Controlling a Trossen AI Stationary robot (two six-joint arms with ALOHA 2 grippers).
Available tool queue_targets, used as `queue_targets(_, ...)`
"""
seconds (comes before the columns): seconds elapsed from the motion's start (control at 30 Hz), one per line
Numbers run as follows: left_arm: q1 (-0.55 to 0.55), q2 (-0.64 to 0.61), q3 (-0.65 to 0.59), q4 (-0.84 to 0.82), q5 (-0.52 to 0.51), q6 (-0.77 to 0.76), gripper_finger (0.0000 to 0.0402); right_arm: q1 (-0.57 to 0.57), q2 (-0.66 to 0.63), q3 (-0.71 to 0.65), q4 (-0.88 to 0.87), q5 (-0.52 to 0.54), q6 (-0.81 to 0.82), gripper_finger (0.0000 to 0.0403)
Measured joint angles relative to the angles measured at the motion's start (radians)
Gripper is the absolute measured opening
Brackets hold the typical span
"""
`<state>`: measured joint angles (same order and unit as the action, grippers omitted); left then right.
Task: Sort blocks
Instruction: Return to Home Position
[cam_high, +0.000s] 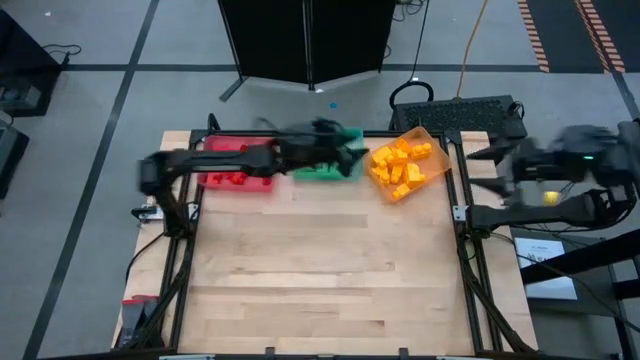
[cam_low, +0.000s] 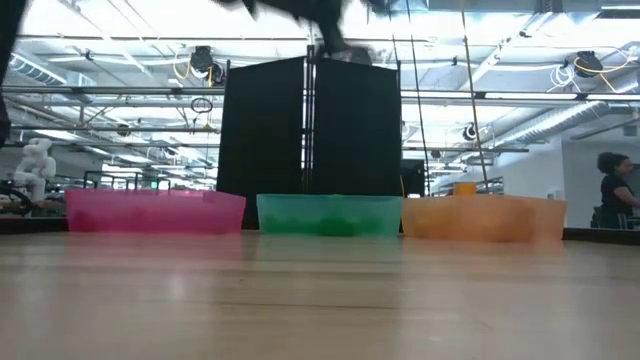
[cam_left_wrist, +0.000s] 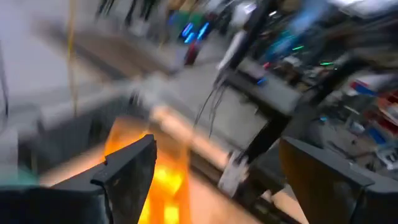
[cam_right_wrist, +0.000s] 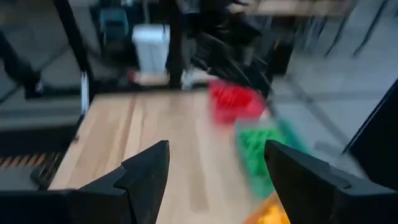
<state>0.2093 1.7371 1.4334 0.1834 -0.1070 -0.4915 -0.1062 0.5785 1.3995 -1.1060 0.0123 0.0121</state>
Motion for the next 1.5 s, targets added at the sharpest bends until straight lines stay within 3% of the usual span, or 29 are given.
queue_targets(0.1, -0.028, -0.183, 0.003, -0.095, -0.022, 0.184, 0.0338, 0.0, -0.122, 0.002, -0.007, 0.11, -0.04, 0.0258)
queue_targets(0.23, -0.075, -0.414, 0.002, -0.293, -0.177, 0.315, 0.0338, 0.0, -0.272, 0.001, 0.009, 0.227, -0.005, 0.0258)
queue_targets(0.33, -0.139, -0.572, 0.003, -0.41, -0.279, 0.347, 0.0338, 0.0, -0.371, 0.002, 0.026, 0.241, 0.093, 0.0258)
queue_targets(0.47, -0.244, -0.738, -0.027, -0.545, -0.329, 0.355, 0.0338, -0.001, -0.473, -0.001, -0.005, 0.115, 0.124, 0.0258)
queue_targets(0.57, -0.344, -0.843, -0.099, -0.551, -0.329, 0.368, 0.0338, -0.008, -0.539, -0.029, -0.01, 0.029, 0.17, 0.0258)
queue_targets(0.77, -0.52, -1.036, -0.329, -0.484, -0.405, 0.365, 0.0338, -0.068, -0.565, -0.139, -0.046, 0.004, 0.217, 0.0258)
queue_targets(0.93, -0.614, -1.201, -0.566, -0.413, -0.507, 0.297, 0.0338, -0.114, -0.566, -0.314, 0.114, -0.153, 0.213, 0.0258)
queue_targets(1.13, -0.679, -1.402, -0.812, -0.339, -0.505, 0.264, 0.0338, -0.143, -0.572, -0.558, 0.352, -0.266, 0.25, 0.0258)
queue_targets(1.37, -0.716, -1.642, -0.985, -0.277, -0.495, 0.262, 0.0338, -0.143, -0.573, -0.806, 0.727, -0.359, 0.319, 0.0258)
queue_targets(1.5, -0.723, -1.735, -1.044, -0.268, -0.423, 0.261, 0.0338, -0.143, -0.574, -0.882, 0.83, -0.389, 0.353, 0.0258)
